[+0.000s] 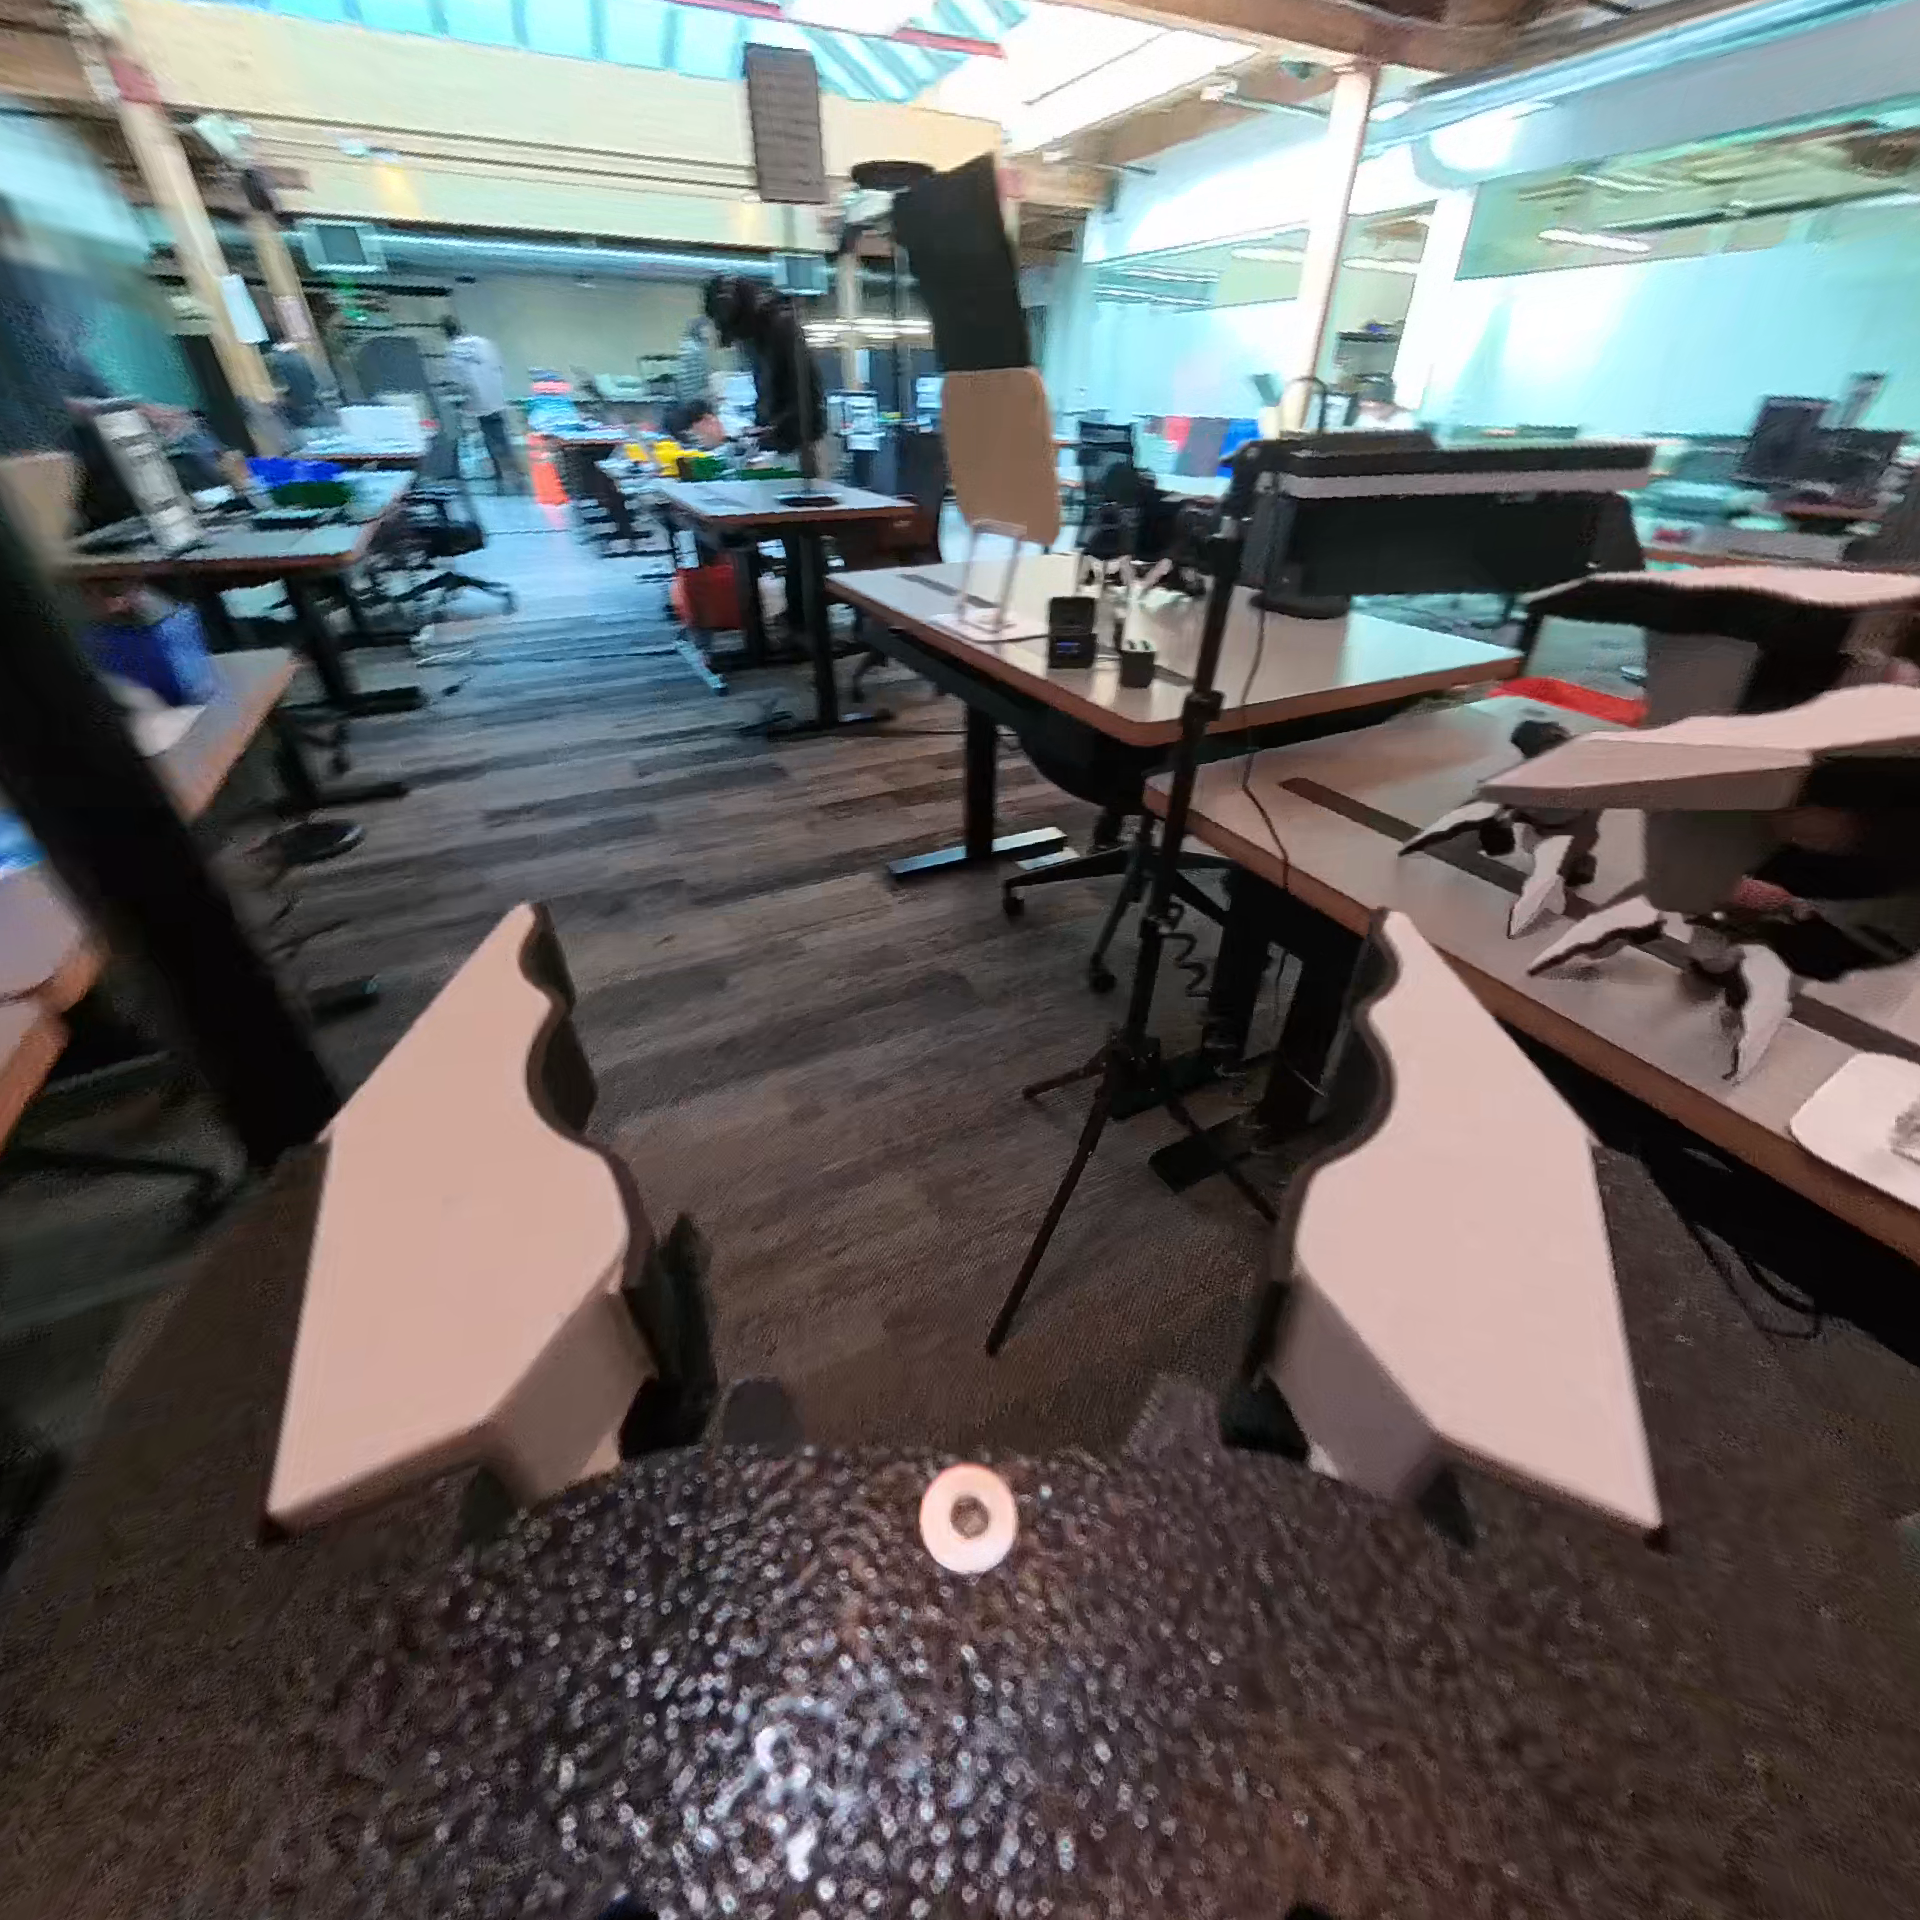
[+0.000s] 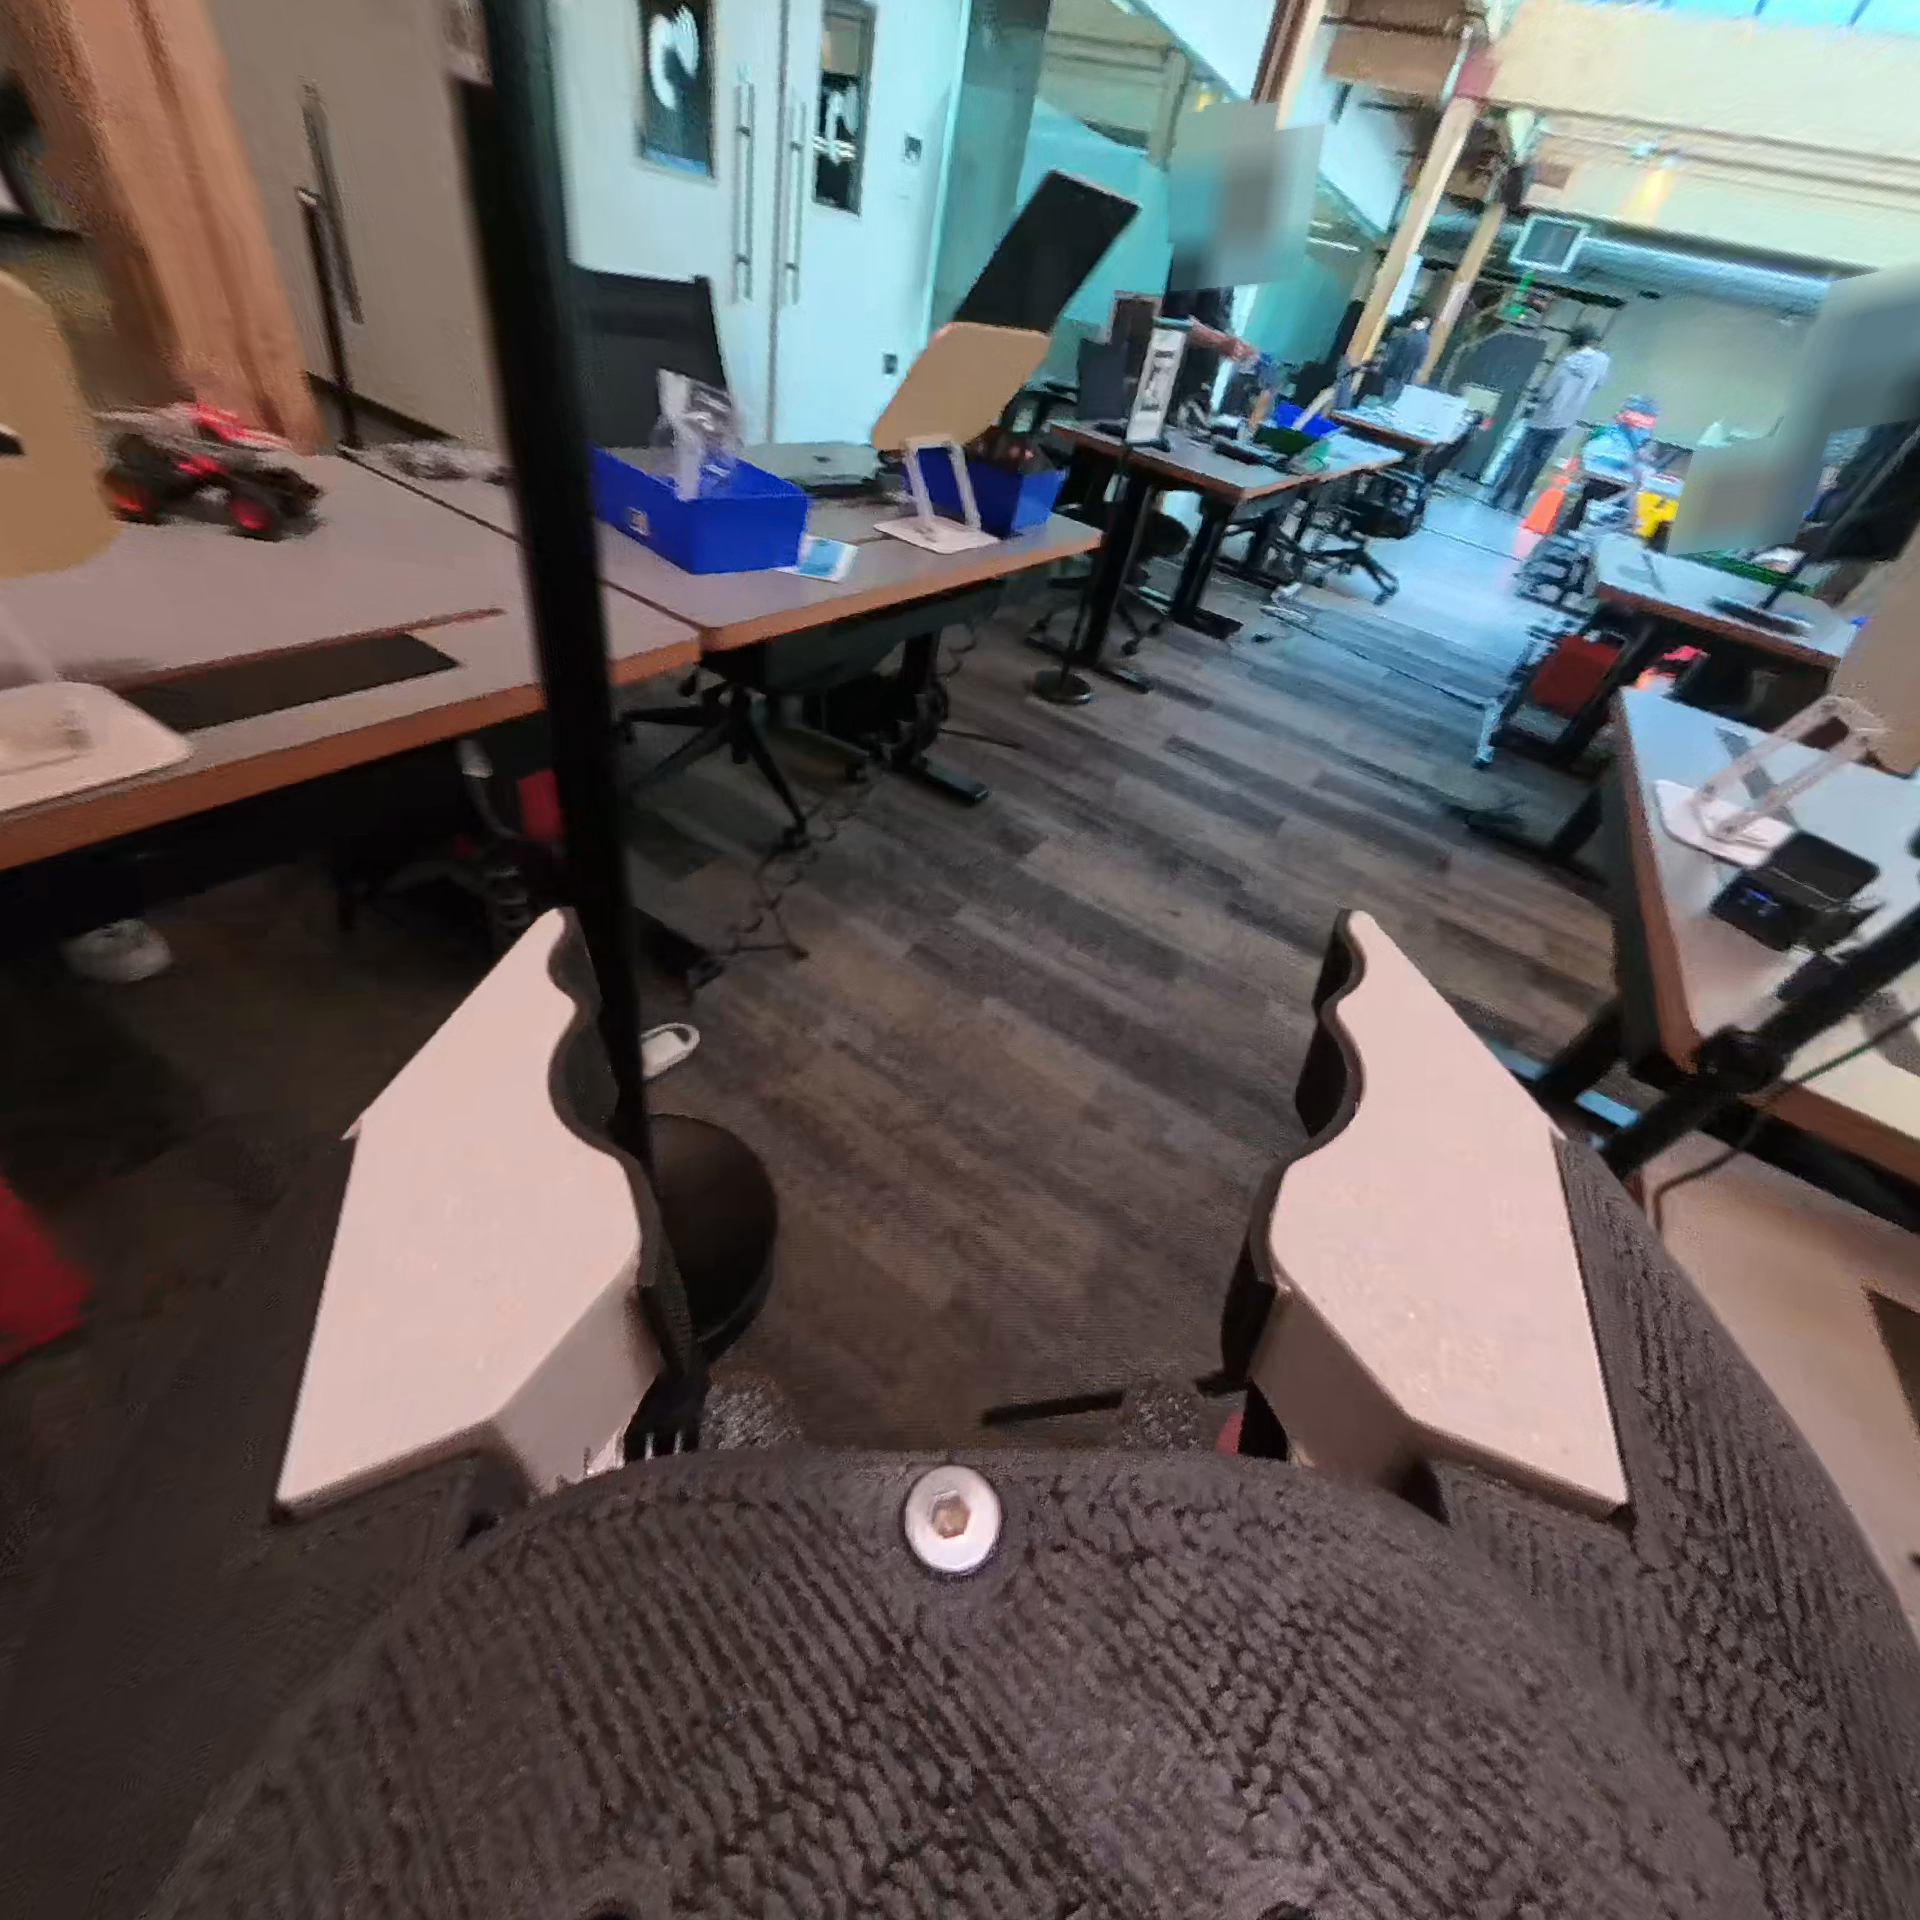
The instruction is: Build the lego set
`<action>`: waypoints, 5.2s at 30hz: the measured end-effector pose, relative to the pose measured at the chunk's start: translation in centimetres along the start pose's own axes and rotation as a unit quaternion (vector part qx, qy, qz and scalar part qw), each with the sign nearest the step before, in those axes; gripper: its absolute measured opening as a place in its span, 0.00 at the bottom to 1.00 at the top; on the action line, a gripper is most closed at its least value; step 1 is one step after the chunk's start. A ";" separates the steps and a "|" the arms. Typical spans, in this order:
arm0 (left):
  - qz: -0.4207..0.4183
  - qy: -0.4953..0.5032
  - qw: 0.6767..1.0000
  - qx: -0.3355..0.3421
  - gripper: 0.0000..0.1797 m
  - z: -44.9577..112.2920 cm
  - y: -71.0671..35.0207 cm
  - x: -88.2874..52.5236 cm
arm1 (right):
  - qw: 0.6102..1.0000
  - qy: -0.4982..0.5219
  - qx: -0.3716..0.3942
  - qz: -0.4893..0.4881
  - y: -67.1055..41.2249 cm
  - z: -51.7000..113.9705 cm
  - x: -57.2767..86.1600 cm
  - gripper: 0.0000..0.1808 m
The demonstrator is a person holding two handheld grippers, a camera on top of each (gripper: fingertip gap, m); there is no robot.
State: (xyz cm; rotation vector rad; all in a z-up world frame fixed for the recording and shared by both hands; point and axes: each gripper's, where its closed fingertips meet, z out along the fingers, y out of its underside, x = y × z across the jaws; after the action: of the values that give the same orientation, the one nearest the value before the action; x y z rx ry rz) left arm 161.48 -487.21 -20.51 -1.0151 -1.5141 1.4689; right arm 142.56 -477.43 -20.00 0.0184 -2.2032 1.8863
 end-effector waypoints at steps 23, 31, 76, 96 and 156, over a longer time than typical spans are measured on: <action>-0.004 -0.032 0.999 0.013 0.82 57.4 -1.9 -31.6 | 1.000 0.002 -0.020 0.021 0.3 54.5 31.5 0.75; -0.028 -0.094 0.994 0.040 0.82 71.8 0.1 -48.4 | 0.999 0.004 -0.042 -0.007 2.3 75.4 38.9 0.75; -0.008 0.179 0.983 -0.044 0.87 202.7 -1.8 -80.1 | 0.951 0.289 -0.035 0.107 5.5 159.6 129.7 0.74; 0.008 0.499 0.867 0.011 0.83 258.8 -5.3 -40.2 | 0.810 0.570 -0.105 0.087 16.0 151.7 181.3 0.71; 0.026 0.370 0.928 0.027 0.59 406.0 -10.6 27.9 | 0.959 0.279 -0.044 -0.017 41.0 185.7 340.2 0.60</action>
State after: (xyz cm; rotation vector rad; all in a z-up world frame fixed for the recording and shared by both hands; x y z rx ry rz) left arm -225.15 -614.68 -21.46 -1.3794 -0.8957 0.9720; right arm -226.72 -602.13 -20.85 -0.4338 -1.8712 1.5264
